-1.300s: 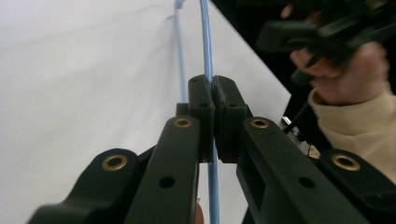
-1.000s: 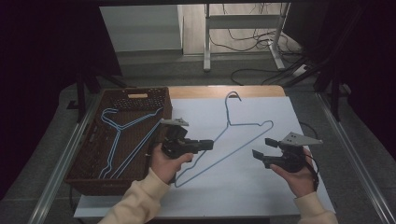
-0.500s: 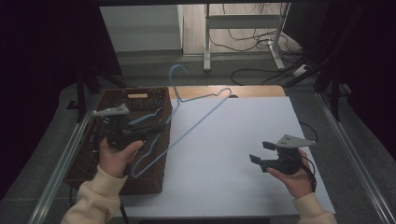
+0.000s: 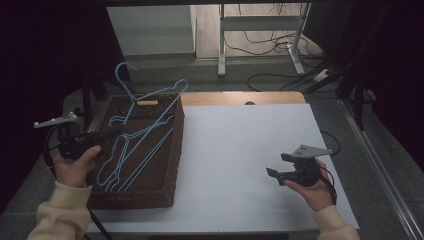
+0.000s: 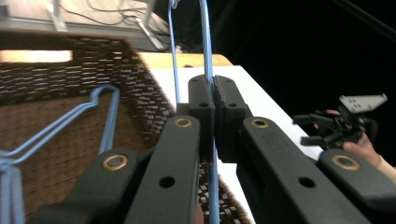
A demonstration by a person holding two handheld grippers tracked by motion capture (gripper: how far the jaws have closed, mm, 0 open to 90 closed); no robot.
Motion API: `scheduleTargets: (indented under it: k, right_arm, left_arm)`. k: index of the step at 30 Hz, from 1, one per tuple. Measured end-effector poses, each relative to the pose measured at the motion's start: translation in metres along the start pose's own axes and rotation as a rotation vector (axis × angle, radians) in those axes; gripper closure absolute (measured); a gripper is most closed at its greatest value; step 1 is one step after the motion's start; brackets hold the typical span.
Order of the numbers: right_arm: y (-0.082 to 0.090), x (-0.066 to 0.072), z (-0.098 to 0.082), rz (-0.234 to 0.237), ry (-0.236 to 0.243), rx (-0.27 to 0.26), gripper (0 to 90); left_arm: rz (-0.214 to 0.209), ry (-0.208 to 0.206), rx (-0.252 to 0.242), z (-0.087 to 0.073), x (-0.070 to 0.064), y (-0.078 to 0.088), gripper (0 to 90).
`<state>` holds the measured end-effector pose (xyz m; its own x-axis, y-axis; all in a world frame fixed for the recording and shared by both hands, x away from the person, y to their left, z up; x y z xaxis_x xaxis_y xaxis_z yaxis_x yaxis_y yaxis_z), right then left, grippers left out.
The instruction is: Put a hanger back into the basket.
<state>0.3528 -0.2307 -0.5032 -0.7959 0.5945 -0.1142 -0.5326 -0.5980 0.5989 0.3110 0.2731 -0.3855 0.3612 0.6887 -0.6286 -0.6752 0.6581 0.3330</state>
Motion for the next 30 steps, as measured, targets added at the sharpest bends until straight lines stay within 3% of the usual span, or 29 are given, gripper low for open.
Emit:
scheduleTargets:
  k: [8, 16, 30]
  right_arm:
    - [-0.004, 0.000, -0.001, 0.001, 0.001, 0.015, 20.7]
    - [-0.005, -0.001, -0.003, 0.000, 0.002, 0.024, 20.6]
    - [-0.005, 0.000, -0.002, -0.002, 0.015, 0.028, 20.6]
  left_arm:
    - [0.042, 0.041, 0.014, -0.010, 0.034, 0.004, 87.1]
    - [0.056, 0.045, 0.036, -0.018, 0.052, 0.009, 87.2]
    - [0.089, 0.065, 0.170, -0.030, 0.075, -0.023, 87.0]
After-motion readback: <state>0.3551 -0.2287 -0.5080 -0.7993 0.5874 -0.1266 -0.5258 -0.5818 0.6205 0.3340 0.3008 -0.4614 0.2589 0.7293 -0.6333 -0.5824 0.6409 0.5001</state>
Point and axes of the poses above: each handheld gripper's, and its own axes: y roughly backward along the jaws, z roughly out of its top, x roughly to its left, the point moved 7 cm from there along -y, roughly forward along the jaws, and after that the axes turned 12 degrees about y, right-handed, at the moved point
